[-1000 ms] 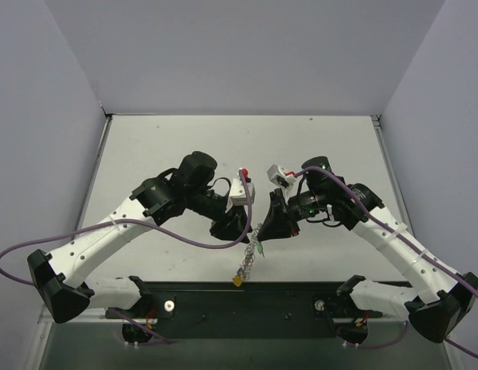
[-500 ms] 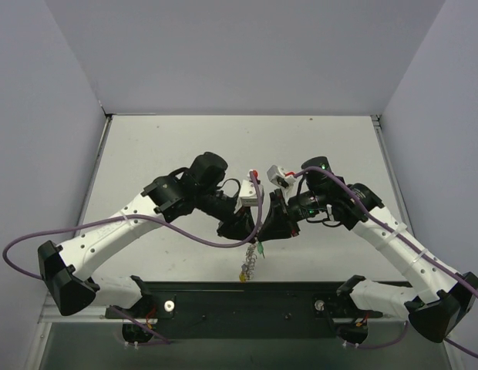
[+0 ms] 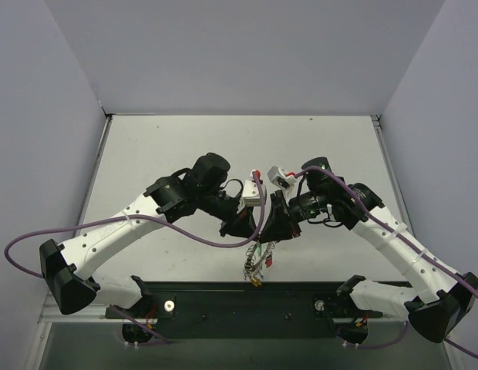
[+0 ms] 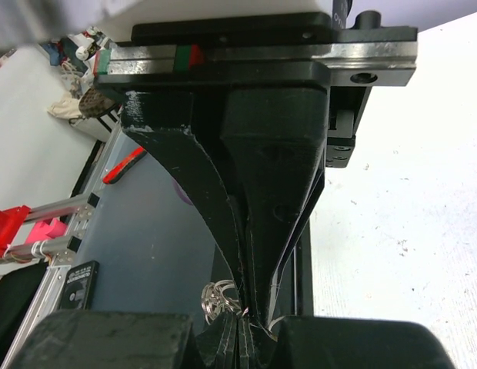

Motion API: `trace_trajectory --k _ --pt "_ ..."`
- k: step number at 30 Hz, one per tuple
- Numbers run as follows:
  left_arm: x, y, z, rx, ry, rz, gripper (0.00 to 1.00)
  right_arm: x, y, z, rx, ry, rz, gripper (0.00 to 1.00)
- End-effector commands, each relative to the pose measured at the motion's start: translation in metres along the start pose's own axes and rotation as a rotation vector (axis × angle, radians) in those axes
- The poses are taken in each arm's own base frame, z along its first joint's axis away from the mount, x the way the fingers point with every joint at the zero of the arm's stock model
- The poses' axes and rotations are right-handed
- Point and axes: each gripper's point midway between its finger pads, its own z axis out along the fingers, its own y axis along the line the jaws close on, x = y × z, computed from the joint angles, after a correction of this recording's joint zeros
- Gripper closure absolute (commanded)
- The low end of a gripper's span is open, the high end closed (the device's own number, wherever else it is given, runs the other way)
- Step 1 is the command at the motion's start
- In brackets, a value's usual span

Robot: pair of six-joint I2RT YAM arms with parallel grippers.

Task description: Put the keys on the keyring

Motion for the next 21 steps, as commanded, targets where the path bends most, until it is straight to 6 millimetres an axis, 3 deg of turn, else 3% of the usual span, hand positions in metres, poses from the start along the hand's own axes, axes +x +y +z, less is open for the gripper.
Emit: trace_trajectory --k 1,3,4,7,10,13,16,18,19,21 --pt "-0.025 -0.002 0.000 -0.001 -0.070 0.067 1.00 -0.025 0.009 -0.004 -0.013 -0.059 -0.124 1.00" --pt "-0.023 -0.002 -0.002 -0.023 -0.085 0.064 1.00 -0.028 0.007 -0.008 0.031 -0.067 -0.140 1.00" --pt "-0.029 0.002 -0.003 -0.052 -0.110 0.084 1.00 -0.029 0.006 -0.009 0.047 -0.071 -0.145 0.90" --pt "-0.037 0.002 -0.009 -0.099 -0.181 0.110 1.00 -0.034 -0.001 -0.016 0.141 -0.109 -0.160 0.75" --pt "-0.044 0.008 -0.016 -0.176 -0.257 0.127 1.00 -0.042 -0.014 -0.026 0.273 -0.179 -0.156 0.63" --pt "-0.052 0.007 -0.021 -0.205 -0.338 0.135 1.00 -0.053 -0.014 -0.034 0.328 -0.264 -0.196 0.52" --pt "-0.058 0.006 -0.026 -0.228 -0.410 0.136 1.00 -0.056 -0.013 -0.038 0.349 -0.297 -0.198 0.45" --pt "-0.059 0.003 -0.029 -0.233 -0.439 0.125 1.00 -0.056 -0.013 -0.040 0.357 -0.303 -0.196 0.44" --pt "-0.071 0.003 -0.034 -0.247 -0.490 0.161 1.00 -0.055 -0.014 -0.039 0.360 -0.303 -0.191 0.43" --pt "-0.068 0.002 -0.036 -0.256 -0.521 0.149 1.00 -0.056 -0.013 -0.039 0.358 -0.307 -0.192 0.42"
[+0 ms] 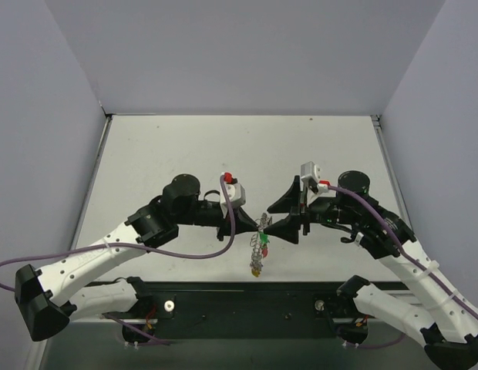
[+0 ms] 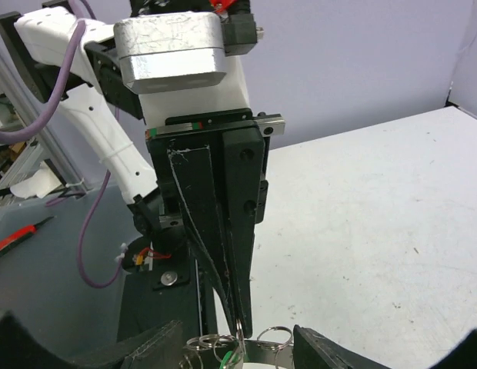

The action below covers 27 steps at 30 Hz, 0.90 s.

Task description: Put the keys on the keyring

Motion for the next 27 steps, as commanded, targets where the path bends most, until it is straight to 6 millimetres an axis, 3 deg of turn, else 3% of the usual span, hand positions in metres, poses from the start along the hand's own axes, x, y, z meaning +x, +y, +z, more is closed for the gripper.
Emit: trace_trajectory --k 1,12,21,27 --pt "-0.066 -0.005 -0.010 -0.031 -0.277 0.090 1.00 -0.013 -0.008 0.004 0.033 -0.060 -0.017 0.42" --pt "-0.077 -0.016 -0.023 -0.014 -0.472 0.137 1.00 -0.010 -0.012 0.011 0.025 -0.042 0.046 0.45" --pt "-0.073 -0.016 -0.027 -0.029 -0.509 0.170 1.00 -0.006 -0.005 0.016 -0.035 -0.024 0.083 0.57" --pt "-0.076 -0.013 -0.032 -0.056 -0.524 0.201 1.00 -0.002 -0.005 0.017 -0.041 -0.014 0.104 0.58"
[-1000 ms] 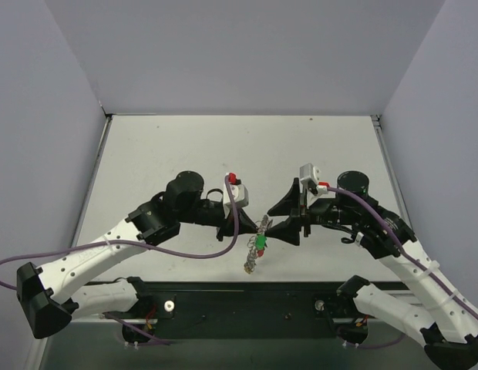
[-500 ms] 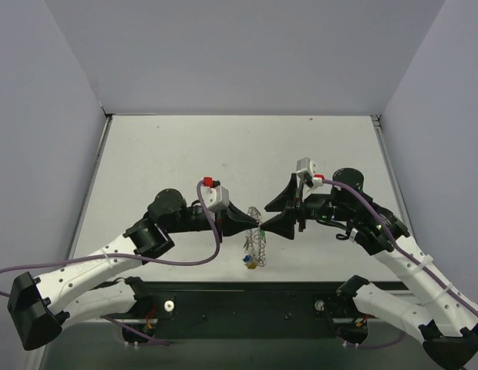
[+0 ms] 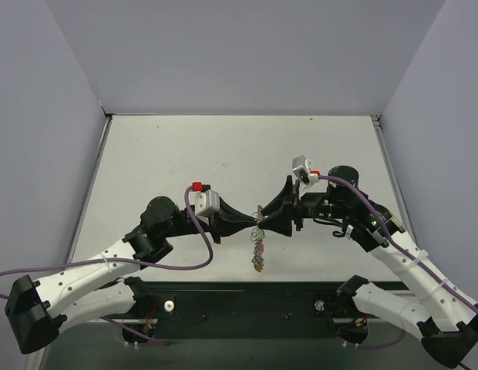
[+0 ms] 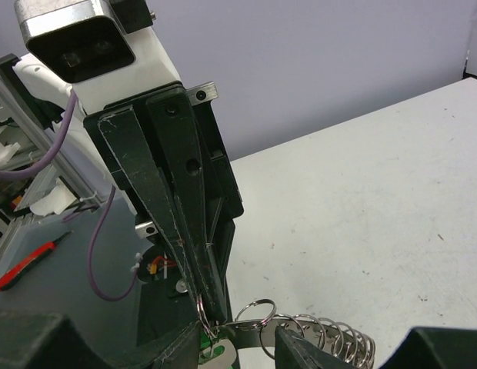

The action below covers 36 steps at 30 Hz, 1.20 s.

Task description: Put the keys on the keyring

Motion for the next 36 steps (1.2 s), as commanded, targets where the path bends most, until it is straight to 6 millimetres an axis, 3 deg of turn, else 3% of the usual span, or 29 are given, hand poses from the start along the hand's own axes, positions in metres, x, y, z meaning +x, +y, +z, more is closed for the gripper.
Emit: trace_trajectory --k 1,7,17,28,36 --pt "-0.049 -0.005 -0.002 -0.004 -0.156 0.117 1.00 -0.007 0.005 0.000 -0.036 -0.028 -0.012 0.58" --pt "-0.051 -0.004 -0.002 -0.012 -0.165 0.125 1.00 -0.005 0.007 0.002 -0.054 -0.021 -0.008 0.66" --pt "-0.055 -0.004 -0.005 -0.016 -0.188 0.135 1.00 -0.001 0.009 0.003 -0.076 -0.012 -0.003 0.89" --pt "-0.068 -0.008 -0.013 -0.028 -0.254 0.153 1.00 0.007 0.009 0.005 -0.091 0.000 0.007 0.97" --pt "-0.072 -0.022 -0.010 0.057 -0.289 0.160 1.00 0.013 0.005 0.010 -0.100 0.012 0.024 0.99"
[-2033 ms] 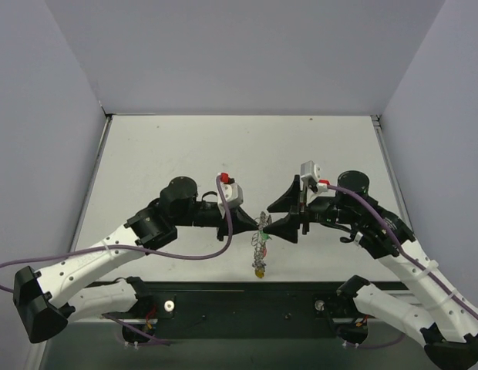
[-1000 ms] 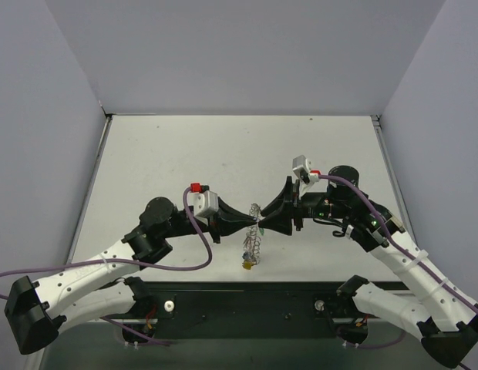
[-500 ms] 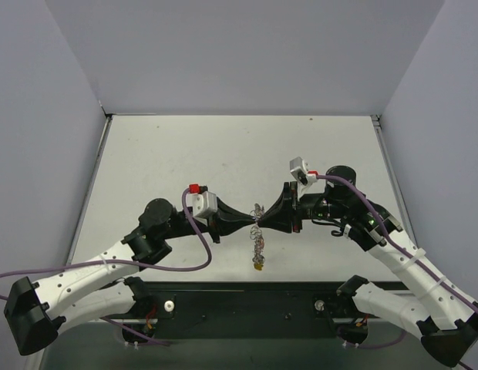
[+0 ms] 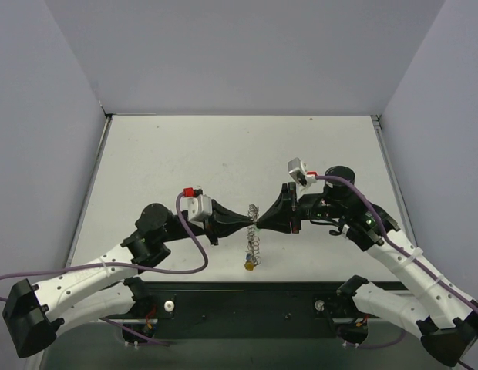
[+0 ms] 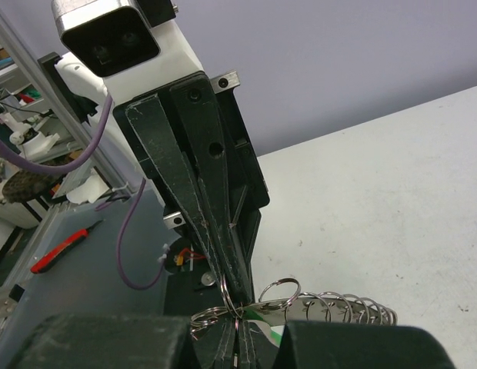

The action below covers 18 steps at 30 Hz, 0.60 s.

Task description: Put the keys on the keyring

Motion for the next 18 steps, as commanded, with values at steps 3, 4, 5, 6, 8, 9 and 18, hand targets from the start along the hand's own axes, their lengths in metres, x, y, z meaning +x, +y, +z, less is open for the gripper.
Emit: trace_trajectory --k 3,4,5,6,8,9,18 --pt "-0.072 -0.025 0.003 0.124 -0.241 0.106 1.00 0.010 -0.008 0.006 -0.011 0.019 0.014 1.00" --pt "-0.074 -0.028 0.004 0.139 -0.249 0.113 1.00 0.010 -0.009 0.007 -0.011 0.017 0.012 0.99" --pt "-0.074 -0.029 0.004 0.144 -0.249 0.111 1.00 0.011 -0.010 0.008 -0.013 0.020 0.015 0.99" --pt "-0.073 -0.029 0.005 0.149 -0.247 0.108 1.00 0.012 -0.011 0.008 -0.014 0.022 0.016 0.99" --pt "-0.076 -0.031 0.006 0.162 -0.255 0.113 1.00 0.013 -0.012 0.010 -0.018 0.028 0.017 0.98" --pt "-0.076 -0.031 0.007 0.166 -0.256 0.109 1.00 0.014 -0.012 0.010 -0.020 0.030 0.021 0.97" --pt "-0.081 -0.030 0.008 0.163 -0.266 0.127 1.00 0.012 -0.013 0.005 0.006 0.012 0.001 0.56"
